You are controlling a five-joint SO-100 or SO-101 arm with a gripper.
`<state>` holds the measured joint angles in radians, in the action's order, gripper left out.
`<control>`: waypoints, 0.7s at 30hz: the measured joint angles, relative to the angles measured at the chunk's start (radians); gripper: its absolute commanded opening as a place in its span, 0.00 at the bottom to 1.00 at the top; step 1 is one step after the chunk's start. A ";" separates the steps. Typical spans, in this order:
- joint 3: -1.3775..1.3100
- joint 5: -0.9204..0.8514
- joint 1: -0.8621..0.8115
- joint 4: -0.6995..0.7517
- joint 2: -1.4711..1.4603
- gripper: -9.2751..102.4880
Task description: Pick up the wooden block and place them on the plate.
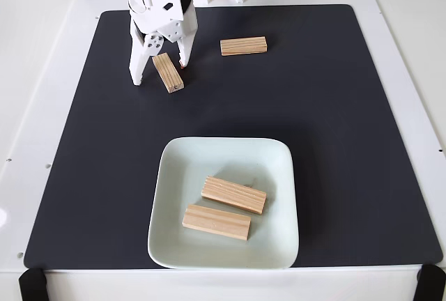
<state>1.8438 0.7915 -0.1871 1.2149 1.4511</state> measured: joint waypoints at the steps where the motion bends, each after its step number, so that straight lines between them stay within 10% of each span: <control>1: 0.000 0.000 0.000 -0.002 0.000 0.30; 6: -0.005 0.003 -0.018 -0.021 0.000 0.07; 21: 0.137 -0.066 0.055 -0.098 0.268 0.08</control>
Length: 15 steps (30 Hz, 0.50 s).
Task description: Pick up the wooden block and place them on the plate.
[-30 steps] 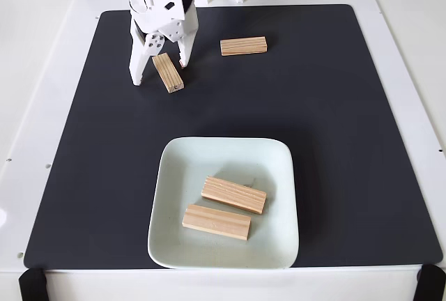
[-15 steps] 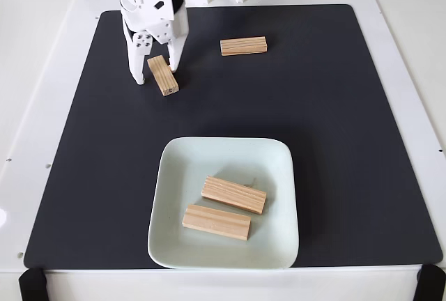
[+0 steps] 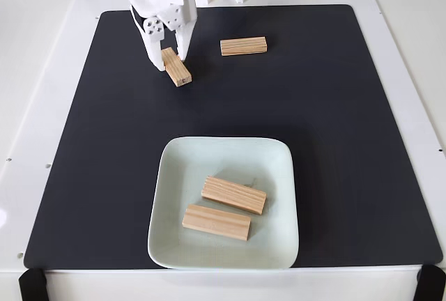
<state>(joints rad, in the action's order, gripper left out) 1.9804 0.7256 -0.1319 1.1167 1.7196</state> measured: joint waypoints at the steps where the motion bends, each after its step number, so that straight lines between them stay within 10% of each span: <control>1: 0.017 -0.028 0.015 -0.011 0.060 0.08; 15: 0.244 -0.359 0.095 -0.020 0.811 0.08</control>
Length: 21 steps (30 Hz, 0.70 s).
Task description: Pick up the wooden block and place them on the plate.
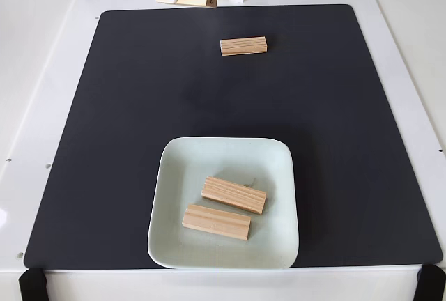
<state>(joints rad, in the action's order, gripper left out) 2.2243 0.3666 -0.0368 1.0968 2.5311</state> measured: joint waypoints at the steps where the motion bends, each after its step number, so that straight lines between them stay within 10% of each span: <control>1: 0.000 -0.018 0.000 -0.017 0.009 0.08; 21: -0.775 -0.129 0.067 -0.394 -0.936 0.08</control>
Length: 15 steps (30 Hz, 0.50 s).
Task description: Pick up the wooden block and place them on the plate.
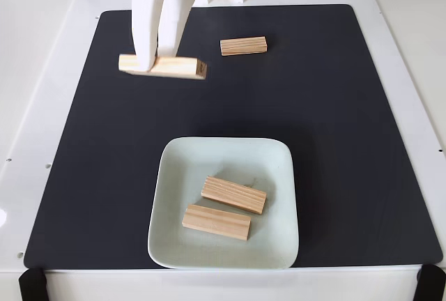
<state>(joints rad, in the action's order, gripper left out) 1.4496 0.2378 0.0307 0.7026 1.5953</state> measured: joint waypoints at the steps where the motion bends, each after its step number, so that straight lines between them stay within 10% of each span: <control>1: -0.060 0.000 0.006 -0.009 -0.063 0.08; 15: -0.676 0.000 0.121 -0.021 -0.672 0.08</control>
<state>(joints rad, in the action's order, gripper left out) 0.7731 0.2378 0.1519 0.6811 0.9235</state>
